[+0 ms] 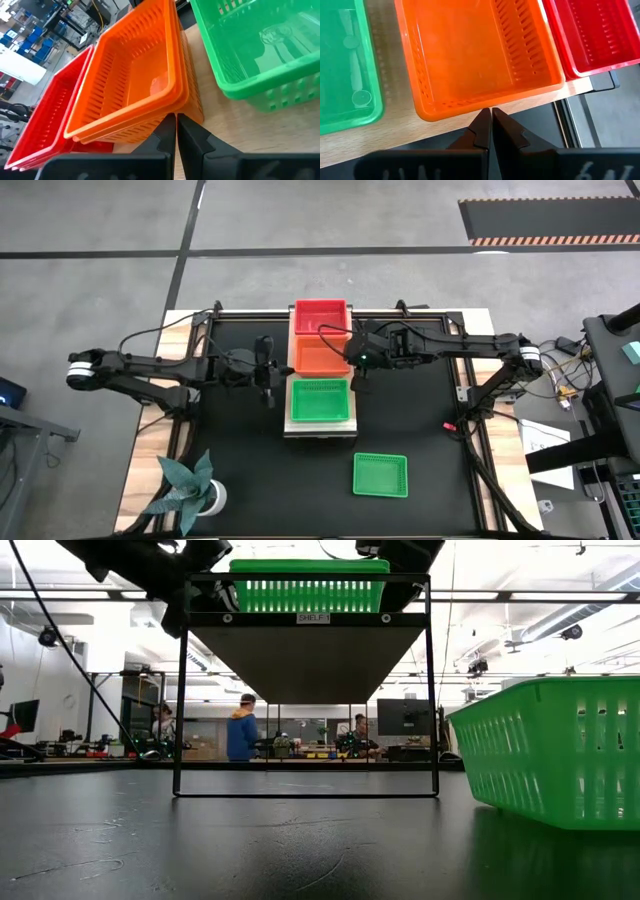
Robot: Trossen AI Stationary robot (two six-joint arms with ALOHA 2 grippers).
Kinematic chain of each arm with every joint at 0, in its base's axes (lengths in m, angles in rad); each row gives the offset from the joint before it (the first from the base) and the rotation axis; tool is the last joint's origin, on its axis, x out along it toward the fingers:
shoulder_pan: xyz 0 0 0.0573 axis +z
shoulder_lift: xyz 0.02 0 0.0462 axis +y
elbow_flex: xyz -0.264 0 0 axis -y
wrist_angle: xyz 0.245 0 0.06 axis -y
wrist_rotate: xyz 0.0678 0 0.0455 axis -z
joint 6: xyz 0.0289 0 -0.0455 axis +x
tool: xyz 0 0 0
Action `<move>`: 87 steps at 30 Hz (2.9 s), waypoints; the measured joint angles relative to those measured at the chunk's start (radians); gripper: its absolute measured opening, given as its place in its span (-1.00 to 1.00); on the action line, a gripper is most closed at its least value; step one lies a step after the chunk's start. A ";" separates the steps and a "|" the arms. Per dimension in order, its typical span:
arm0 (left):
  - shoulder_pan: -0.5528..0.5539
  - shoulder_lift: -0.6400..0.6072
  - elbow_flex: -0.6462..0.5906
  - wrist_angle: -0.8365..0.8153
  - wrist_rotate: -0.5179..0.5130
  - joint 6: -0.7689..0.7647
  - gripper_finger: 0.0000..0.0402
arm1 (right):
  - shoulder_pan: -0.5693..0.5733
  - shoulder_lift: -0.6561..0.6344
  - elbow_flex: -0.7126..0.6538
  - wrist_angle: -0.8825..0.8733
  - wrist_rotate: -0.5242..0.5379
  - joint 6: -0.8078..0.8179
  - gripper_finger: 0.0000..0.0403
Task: Stack baskets on shelf by color
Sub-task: Stack the orange bin on the orange bins on the shelf, then stack the green bin on the green bins on the shelf
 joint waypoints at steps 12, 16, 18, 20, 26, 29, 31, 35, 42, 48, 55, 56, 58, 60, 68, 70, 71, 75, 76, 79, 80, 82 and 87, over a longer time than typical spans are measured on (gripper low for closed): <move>-0.001 -0.016 -0.002 -0.031 0.000 -0.023 -1.00 | -0.002 0.045 -0.002 0.021 0.100 -0.035 -0.96; -0.001 -0.017 -0.002 -0.031 0.000 -0.024 -1.00 | -0.003 0.037 -0.001 0.021 0.104 -0.035 -0.96; -0.001 -0.017 -0.002 -0.031 0.000 -0.024 -1.00 | -0.002 0.036 -0.001 0.020 0.093 -0.037 -0.96; -0.001 -0.017 -0.002 -0.030 -0.001 -0.024 -1.00 | 0.000 0.035 -0.001 0.021 0.063 -0.041 -0.96; 0.000 -0.015 -0.002 -0.023 -0.011 -0.024 -1.00 | 0.006 0.036 -0.001 0.022 0.023 -0.035 -0.96; 0.000 -0.010 -0.002 -0.022 -0.031 -0.024 -1.00 | 0.015 0.036 -0.001 0.023 0.022 -0.037 -0.96; 0.001 -0.007 -0.002 -0.022 -0.035 -0.024 -1.00 | 0.021 0.035 -0.001 0.023 0.022 -0.037 -0.96; 0.005 -0.005 -0.002 -0.022 -0.038 -0.024 -1.00 | 0.025 0.035 -0.001 0.023 0.022 -0.035 -0.96; 0.005 -0.005 -0.002 -0.021 -0.038 -0.024 -1.00 | 0.024 0.035 -0.001 0.022 0.026 -0.024 -0.96; 0.005 -0.005 -0.003 -0.015 -0.038 -0.024 -1.00 | 0.024 0.034 -0.001 0.021 0.027 -0.029 -0.96; 0.005 -0.005 -0.003 -0.012 -0.029 -0.025 -1.00 | 0.024 0.034 -0.001 0.020 0.029 -0.029 -0.96; 0.005 -0.004 -0.003 -0.012 -0.029 -0.025 -1.00 | 0.024 0.034 -0.001 0.020 0.029 -0.029 -0.96; 0.005 -0.003 -0.003 -0.012 -0.028 -0.025 -1.00 | 0.024 0.034 -0.001 0.019 0.029 -0.029 -0.96; 0.005 -0.003 -0.003 -0.012 -0.027 -0.025 -1.00 | 0.024 0.034 -0.001 0.019 0.028 -0.029 -0.96; 0.005 -0.006 -0.016 -0.011 -0.026 -0.025 -1.00 | 0.024 0.030 0.001 0.018 0.026 -0.029 -0.96; 0.005 -0.009 -0.016 -0.012 -0.028 -0.025 -1.00 | 0.024 0.028 0.001 0.017 0.026 -0.029 -0.96; 0.005 -0.011 -0.016 -0.012 -0.031 -0.025 -1.00 | 0.024 0.028 0.001 0.016 0.026 -0.029 -0.96; 0.005 -0.017 -0.016 -0.015 -0.039 -0.025 -1.00 | 0.024 0.024 0.001 0.008 0.027 -0.027 -0.96; 0.005 -0.019 -0.017 -0.017 -0.040 -0.026 -1.00 | 0.024 0.023 0.001 0.004 0.027 -0.026 -0.96; 0.006 -0.020 -0.017 -0.029 -0.042 -0.026 -1.00 | 0.024 0.018 0.001 -0.019 0.027 -0.011 -0.96; 0.006 -0.020 -0.017 -0.033 -0.042 -0.026 -1.00 | 0.024 0.016 0.001 -0.027 0.027 -0.006 -0.96; 0.006 -0.021 -0.017 -0.034 -0.043 -0.027 -1.00 | 0.024 0.008 0.001 -0.043 0.027 0.010 -0.96; 0.006 -0.031 -0.017 -0.036 -0.046 -0.031 -1.00 | 0.025 -0.017 0.019 -0.107 0.054 0.067 -0.96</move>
